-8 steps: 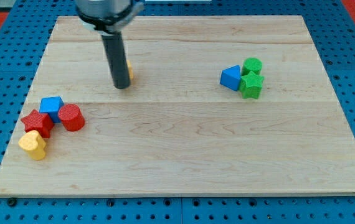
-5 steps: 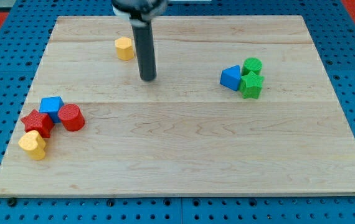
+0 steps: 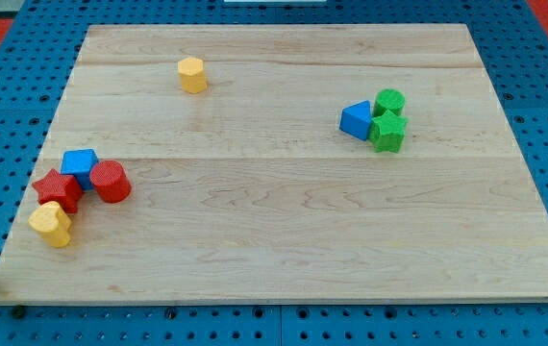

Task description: Slide the yellow heart between the red circle and red star

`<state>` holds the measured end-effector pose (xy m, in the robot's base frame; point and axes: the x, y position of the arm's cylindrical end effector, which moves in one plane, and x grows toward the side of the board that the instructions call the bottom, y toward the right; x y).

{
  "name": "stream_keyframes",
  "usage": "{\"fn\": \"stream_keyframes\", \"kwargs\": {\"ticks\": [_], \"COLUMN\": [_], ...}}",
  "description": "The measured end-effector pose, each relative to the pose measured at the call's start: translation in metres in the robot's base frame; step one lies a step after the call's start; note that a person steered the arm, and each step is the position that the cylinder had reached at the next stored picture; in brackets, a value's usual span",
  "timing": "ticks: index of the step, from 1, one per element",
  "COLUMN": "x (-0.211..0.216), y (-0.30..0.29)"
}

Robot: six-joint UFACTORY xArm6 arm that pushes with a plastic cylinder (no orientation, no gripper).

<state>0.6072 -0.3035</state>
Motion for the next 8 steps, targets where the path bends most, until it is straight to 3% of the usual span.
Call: {"fn": "stream_keyframes", "kwargs": {"ticks": [2,3,8], "x": [-0.046,-0.048,-0.093], "y": [0.058,0.074,0.074]}}
